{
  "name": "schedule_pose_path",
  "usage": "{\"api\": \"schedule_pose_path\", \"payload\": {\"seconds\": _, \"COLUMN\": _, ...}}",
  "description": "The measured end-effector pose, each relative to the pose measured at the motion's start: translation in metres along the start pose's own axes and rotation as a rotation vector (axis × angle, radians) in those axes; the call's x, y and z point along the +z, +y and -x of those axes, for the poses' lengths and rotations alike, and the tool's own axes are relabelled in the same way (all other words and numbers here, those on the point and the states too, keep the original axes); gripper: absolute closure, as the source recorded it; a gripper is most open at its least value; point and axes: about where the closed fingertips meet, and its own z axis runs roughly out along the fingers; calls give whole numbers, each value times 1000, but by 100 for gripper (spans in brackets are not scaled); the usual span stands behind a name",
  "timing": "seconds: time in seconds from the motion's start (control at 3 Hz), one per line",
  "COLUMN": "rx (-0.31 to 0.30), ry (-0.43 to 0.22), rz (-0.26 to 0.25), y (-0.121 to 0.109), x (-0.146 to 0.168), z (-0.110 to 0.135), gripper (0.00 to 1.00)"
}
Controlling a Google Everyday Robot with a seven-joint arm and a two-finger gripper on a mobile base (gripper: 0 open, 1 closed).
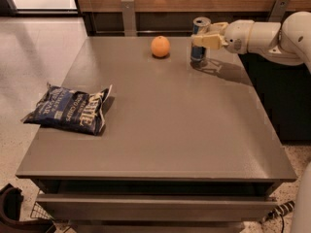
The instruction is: Move redbull can near orange
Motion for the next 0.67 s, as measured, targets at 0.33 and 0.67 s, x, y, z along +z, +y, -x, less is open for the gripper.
{"api": "schedule_pose_path", "payload": {"seconds": 0.33, "rx": -9, "ry": -5, "rz": -9, "y": 11, "x": 4, "z": -12, "gripper": 100}}
{"api": "schedule_pose_path", "payload": {"seconds": 0.67, "rx": -15, "ry": -3, "rz": -16, "y": 18, "x": 6, "z": -18, "gripper": 100}}
